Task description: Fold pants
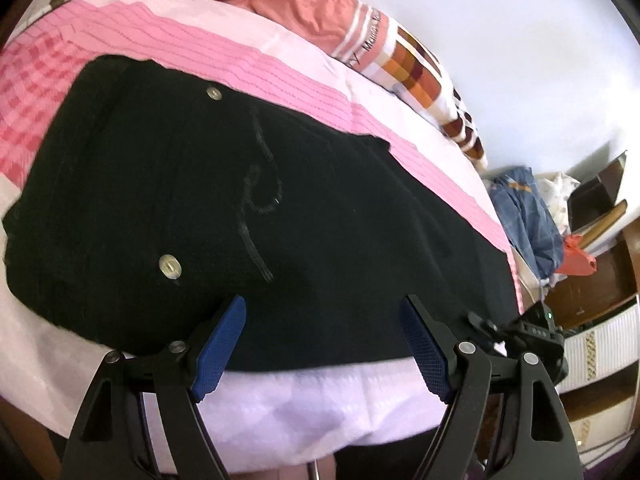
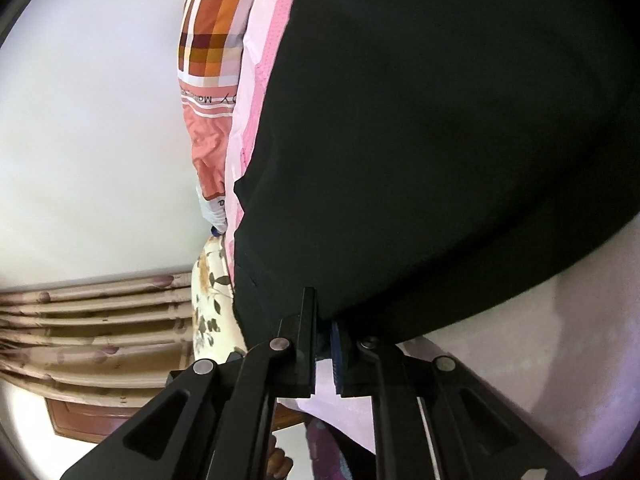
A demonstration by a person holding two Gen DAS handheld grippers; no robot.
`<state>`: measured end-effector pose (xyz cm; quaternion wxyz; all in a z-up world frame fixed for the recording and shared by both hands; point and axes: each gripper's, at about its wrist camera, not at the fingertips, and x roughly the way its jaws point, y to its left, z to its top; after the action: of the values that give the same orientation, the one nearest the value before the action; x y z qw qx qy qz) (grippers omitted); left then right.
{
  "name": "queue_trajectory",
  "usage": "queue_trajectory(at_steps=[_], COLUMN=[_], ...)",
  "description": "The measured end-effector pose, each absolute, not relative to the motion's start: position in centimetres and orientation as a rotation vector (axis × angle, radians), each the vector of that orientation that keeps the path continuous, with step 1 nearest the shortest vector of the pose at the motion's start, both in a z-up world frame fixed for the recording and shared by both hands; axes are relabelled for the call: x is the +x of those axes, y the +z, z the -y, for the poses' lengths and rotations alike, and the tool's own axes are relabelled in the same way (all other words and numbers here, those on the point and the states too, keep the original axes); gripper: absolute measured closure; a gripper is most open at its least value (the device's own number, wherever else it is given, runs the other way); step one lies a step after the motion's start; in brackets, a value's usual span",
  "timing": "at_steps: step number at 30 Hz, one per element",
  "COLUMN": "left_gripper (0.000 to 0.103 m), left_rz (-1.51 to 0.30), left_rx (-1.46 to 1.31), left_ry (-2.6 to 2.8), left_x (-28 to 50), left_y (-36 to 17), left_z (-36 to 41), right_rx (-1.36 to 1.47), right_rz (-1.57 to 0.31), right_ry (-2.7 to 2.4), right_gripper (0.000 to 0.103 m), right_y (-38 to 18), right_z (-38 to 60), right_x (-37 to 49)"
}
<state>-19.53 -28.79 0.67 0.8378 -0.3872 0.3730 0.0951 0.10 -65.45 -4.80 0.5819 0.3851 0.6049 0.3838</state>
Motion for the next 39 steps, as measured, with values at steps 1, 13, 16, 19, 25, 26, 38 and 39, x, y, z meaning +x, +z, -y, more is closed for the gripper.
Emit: queue_trajectory(at_steps=[1, 13, 16, 19, 25, 26, 38, 39], left_gripper=[0.024, 0.024, 0.024, 0.024, 0.024, 0.024, 0.035, 0.035], left_rz=[-0.794, -0.693, -0.718, -0.770, -0.836, -0.854, -0.866, -0.864], left_rx=[-0.836, -0.699, -0.662, -0.681, -0.677, -0.678, -0.858, -0.863], left_ry=[0.193, 0.404, 0.408, 0.377, 0.369, 0.397, 0.379, 0.361], left_x=[-19.6, -25.7, -25.3, -24.1, -22.2, -22.0, -26.8, -27.1], left_y=[0.8, 7.0, 6.6, 5.3, 3.2, 2.8, 1.9, 1.9], left_z=[28.4, 19.6, 18.2, 17.3, 16.7, 16.4, 17.5, 17.8], right_rx=[0.902, 0.761, 0.823, 0.840, 0.761, 0.759, 0.800, 0.797], right_rz=[-1.443, -1.380, -1.364, -1.391, -1.439, -1.439, -1.445, -1.445], right_ry=[0.906, 1.060, 1.051, 1.062, 1.090, 1.091, 1.068, 1.068], right_gripper=[0.093, 0.048, 0.045, 0.042, 0.041, 0.041, 0.038, 0.036], right_y=[-5.0, 0.0, 0.1, -0.2, -0.4, -0.5, -0.9, -0.9], right_z=[65.3, 66.6, 66.9, 66.1, 63.6, 63.6, 63.8, 63.7], right_x=[0.0, -1.6, -1.0, -1.3, -2.5, -2.5, -2.0, -2.0])
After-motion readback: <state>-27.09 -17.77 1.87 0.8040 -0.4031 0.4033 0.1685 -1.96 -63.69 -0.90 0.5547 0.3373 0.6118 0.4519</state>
